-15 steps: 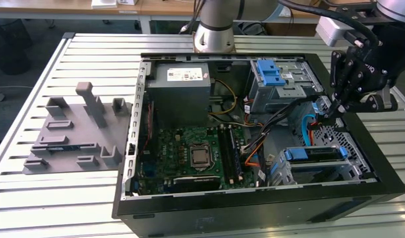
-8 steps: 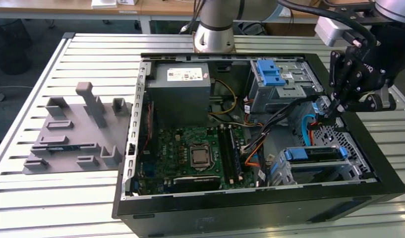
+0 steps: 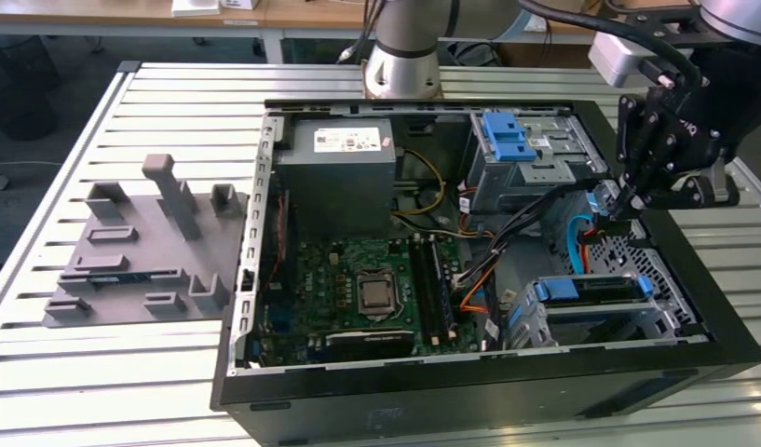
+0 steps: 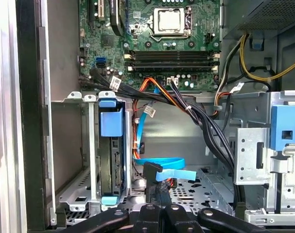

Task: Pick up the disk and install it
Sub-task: 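Insert the first disk wire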

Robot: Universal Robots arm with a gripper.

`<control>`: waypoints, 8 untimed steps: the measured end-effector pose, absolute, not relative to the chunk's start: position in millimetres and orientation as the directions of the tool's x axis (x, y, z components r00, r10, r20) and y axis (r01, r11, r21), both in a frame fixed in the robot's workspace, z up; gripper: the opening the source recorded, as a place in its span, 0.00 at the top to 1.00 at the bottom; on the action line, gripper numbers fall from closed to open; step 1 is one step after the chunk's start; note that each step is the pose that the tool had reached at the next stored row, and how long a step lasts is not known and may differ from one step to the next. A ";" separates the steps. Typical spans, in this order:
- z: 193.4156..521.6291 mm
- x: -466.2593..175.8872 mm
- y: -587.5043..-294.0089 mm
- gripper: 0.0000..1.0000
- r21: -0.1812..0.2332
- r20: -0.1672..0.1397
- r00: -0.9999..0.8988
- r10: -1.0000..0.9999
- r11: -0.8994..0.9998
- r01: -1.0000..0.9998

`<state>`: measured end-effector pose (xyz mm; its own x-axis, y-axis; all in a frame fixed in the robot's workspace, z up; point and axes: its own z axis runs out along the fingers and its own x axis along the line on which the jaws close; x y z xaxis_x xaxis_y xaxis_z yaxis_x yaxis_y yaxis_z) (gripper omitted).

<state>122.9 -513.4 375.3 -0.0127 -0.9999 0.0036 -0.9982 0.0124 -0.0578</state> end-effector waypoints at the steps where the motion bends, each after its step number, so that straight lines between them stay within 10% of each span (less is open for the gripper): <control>1: 371.1 123.0 -506.8 0.89 -0.058 0.005 -0.013 -1.000 0.012 -0.998; 8: 369.7 123.0 -506.4 0.89 -0.058 0.005 -0.013 -1.000 0.012 -0.998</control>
